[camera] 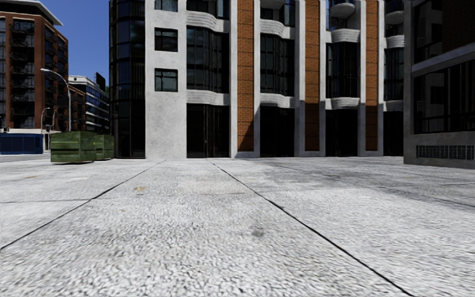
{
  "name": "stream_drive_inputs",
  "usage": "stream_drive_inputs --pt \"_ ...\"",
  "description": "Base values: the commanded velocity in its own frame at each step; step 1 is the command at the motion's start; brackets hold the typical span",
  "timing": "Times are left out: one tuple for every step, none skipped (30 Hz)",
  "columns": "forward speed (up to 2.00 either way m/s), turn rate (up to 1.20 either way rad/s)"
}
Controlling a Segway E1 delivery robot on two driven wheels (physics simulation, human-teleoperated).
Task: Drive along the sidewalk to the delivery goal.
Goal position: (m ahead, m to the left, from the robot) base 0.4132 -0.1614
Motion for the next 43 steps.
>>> stream_drive_inputs --pt "0.44 0.00" --pt "0.44 0.00" --pt "0.42 0.00" --pt "0.42 0.00" --pt "0.42 0.00" --pt "0.42 0.00" --pt "0.42 0.00" --pt "0.42 0.00" --pt "0.42 0.00" --pt "0.42 0.00" --pt "0.42 0.00" --pt "0.42 0.00" --pt "0.41 0.00" --pt "0.00 0.00" --pt "0.00 0.00" --pt "0.00 0.00" --pt "0.00 0.00" --pt "0.00 0.00" --pt "0.00 0.00" --pt "0.00 0.00" --pt "0.00 0.00" --pt "0.00 0.00" --pt "0.00 0.00" --pt "0.00 0.00" --pt "0.00 0.00" --pt "0.00 0.00" --pt "0.00 0.00" --pt "0.00 0.00" --pt "0.00 0.00" --pt "0.00 0.00" --pt "0.00 0.00" --pt "0.00 0.00" --pt "0.00 0.00" --pt "0.00 0.00" --pt "0.00 0.00" --pt "0.00 0.00" --pt "0.00 0.00" --pt "0.00 0.00" --pt "0.00 0.00" --pt "0.00 0.00" --pt "0.00 0.00" --pt "0.00 0.00" --pt "0.00 0.00"
